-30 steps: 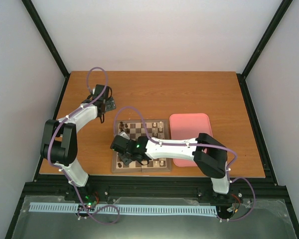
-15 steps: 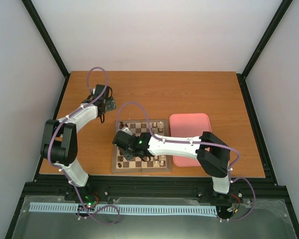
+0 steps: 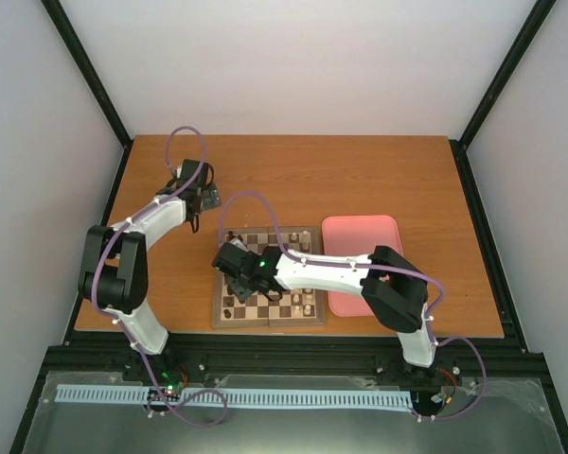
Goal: Set up the chess pieces on the board
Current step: Adjust the chess piece on the chessboard.
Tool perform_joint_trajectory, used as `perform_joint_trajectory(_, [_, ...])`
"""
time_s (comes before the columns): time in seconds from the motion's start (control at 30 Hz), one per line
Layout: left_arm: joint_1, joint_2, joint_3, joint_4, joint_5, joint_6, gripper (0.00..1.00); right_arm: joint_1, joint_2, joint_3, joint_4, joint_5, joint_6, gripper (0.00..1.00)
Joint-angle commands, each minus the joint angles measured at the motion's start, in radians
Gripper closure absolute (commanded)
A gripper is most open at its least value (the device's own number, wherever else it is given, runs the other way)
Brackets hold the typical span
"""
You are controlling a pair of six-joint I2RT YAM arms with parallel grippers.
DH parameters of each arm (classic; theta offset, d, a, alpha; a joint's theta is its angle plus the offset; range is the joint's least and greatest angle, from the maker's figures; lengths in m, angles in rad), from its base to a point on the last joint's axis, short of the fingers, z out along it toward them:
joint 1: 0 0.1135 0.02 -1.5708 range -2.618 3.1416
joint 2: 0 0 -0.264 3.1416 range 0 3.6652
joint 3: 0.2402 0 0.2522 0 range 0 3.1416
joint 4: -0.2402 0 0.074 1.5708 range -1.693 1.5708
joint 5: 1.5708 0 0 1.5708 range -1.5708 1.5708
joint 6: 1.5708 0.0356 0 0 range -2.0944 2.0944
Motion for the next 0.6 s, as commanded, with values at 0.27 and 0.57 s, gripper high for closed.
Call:
perform_joint_trajectory(0.27, [-0.007,0.014,0.041,-0.012,-0.012,0.01,0.0,-0.025,0.05,0.047,0.013,-0.03,-0.02,0.62])
perform_joint_trajectory(0.57, [-0.007,0.014,0.042,-0.012,-0.013,0.009,0.0,-0.025,0.064,0.063,0.017,-0.058,-0.026,0.62])
